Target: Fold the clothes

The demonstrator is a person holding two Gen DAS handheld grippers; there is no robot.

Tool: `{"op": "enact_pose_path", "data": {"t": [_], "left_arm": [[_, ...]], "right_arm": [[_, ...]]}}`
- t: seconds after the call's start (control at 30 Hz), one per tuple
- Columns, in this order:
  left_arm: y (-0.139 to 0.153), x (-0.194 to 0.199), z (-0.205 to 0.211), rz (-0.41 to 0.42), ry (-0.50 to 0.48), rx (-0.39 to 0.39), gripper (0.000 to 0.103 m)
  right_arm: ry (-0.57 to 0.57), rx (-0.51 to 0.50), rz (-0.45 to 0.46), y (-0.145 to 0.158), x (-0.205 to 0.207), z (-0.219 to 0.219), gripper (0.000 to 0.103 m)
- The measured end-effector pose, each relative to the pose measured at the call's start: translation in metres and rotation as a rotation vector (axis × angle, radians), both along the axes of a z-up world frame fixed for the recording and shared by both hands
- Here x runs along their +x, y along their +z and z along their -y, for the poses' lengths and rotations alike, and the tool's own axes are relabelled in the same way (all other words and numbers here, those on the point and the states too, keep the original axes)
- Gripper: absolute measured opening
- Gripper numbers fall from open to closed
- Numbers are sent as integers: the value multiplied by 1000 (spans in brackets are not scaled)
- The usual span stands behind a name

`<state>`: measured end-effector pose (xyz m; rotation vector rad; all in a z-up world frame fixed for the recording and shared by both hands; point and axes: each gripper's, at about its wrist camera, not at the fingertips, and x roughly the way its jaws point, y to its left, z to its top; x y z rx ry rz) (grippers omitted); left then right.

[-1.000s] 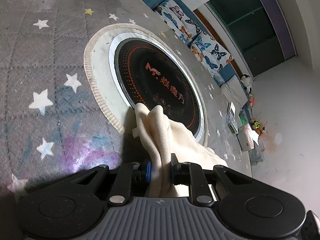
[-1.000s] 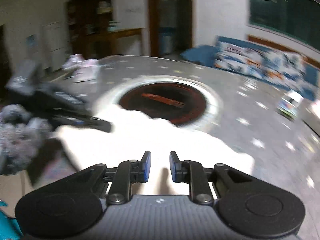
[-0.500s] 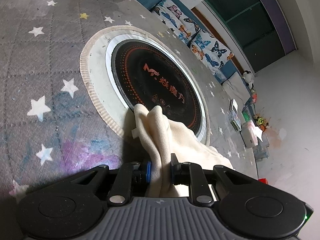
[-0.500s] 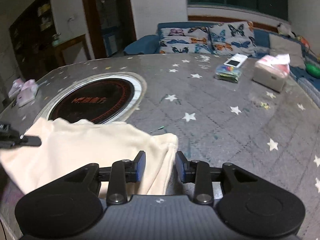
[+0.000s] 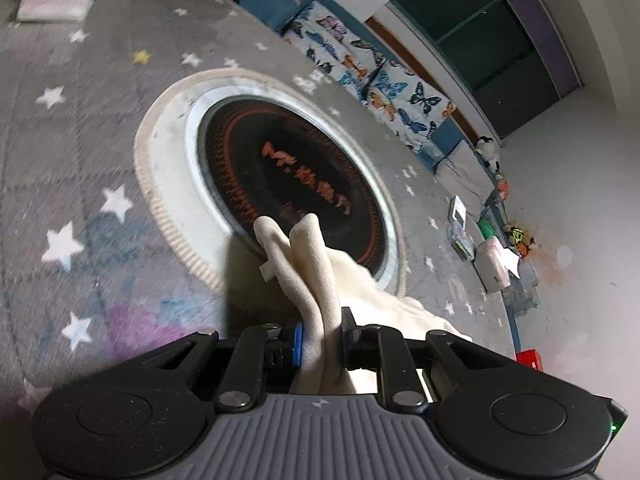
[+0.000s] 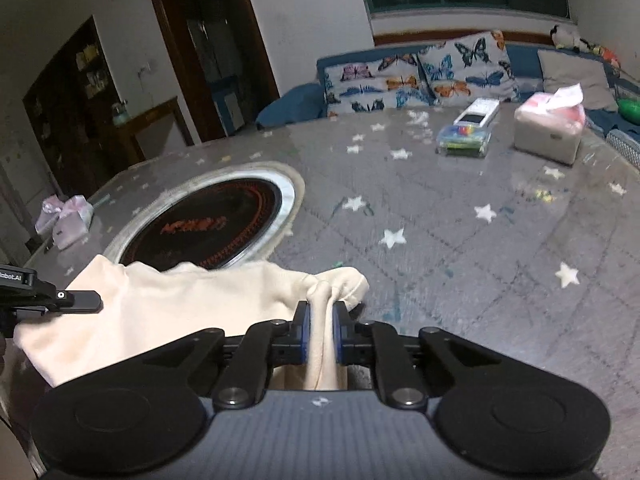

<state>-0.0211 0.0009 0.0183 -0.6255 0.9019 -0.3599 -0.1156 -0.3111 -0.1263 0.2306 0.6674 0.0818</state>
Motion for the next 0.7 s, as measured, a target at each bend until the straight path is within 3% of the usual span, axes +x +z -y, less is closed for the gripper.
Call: {"op": "enact_pose_path", "data": {"t": [0.33,0.7], "left_arm": [[22,5,43,57,-82,9,17],[37,17,116,99,-198,15,17]], "right_arm": [[-39,-57,106,32,-25,10,10],[-179,-120,146,55,-53,60,10]]}}
